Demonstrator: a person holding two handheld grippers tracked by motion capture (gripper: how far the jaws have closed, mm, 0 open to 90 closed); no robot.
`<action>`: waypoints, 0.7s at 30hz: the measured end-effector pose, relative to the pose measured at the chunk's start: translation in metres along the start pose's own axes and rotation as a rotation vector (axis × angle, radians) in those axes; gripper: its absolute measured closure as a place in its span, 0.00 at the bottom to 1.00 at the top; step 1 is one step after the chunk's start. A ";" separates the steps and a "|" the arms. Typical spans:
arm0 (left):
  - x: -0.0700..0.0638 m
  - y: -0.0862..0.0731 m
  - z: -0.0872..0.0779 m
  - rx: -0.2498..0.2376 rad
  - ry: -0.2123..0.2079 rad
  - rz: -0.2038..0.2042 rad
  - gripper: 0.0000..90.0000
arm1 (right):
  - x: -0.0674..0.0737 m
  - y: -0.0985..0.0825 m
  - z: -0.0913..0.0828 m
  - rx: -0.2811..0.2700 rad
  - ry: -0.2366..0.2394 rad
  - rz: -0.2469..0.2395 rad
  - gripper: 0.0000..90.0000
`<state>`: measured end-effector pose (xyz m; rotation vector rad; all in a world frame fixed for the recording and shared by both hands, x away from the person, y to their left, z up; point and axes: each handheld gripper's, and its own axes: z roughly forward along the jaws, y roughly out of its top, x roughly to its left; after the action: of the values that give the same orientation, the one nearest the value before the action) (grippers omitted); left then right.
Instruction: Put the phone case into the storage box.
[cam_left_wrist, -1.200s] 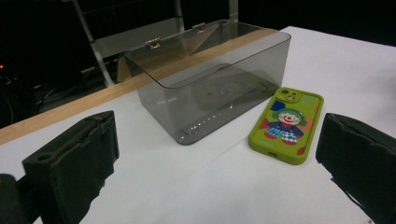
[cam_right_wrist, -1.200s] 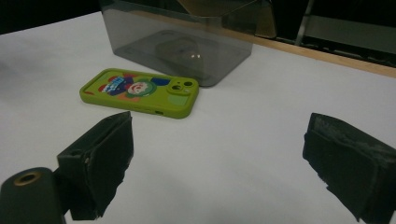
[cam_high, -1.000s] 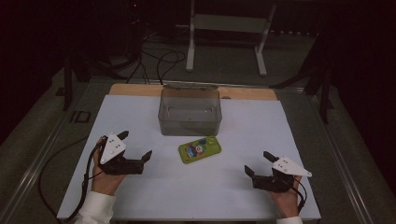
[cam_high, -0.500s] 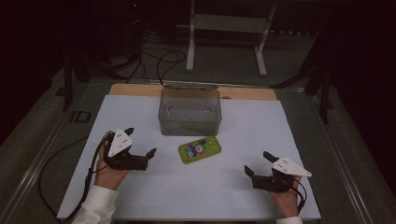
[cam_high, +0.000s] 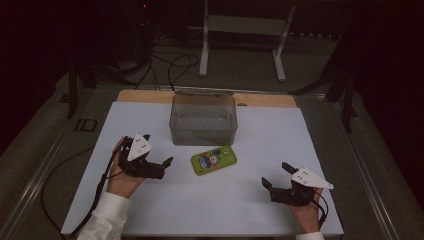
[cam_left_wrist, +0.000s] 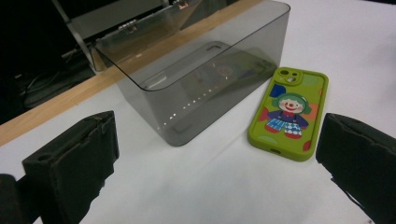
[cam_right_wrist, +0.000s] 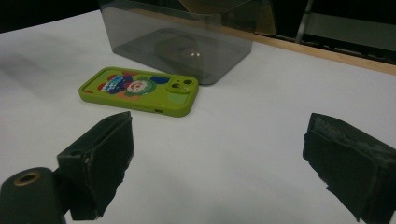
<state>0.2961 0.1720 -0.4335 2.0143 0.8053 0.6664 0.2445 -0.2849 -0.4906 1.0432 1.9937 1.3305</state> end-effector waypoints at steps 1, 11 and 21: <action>0.000 0.001 0.001 0.004 -0.002 0.006 0.00 | 0.000 0.000 0.000 0.000 0.000 -0.001 0.10; -0.002 0.006 0.012 0.039 -0.024 0.037 0.00 | 0.000 0.000 0.001 0.003 0.001 -0.001 0.10; -0.011 0.018 0.028 0.069 -0.053 0.092 0.00 | -0.001 0.000 0.001 0.003 0.005 -0.001 0.10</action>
<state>0.3142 0.1416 -0.4337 2.1331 0.7168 0.6421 0.2454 -0.2850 -0.4913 1.0418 2.0002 1.3306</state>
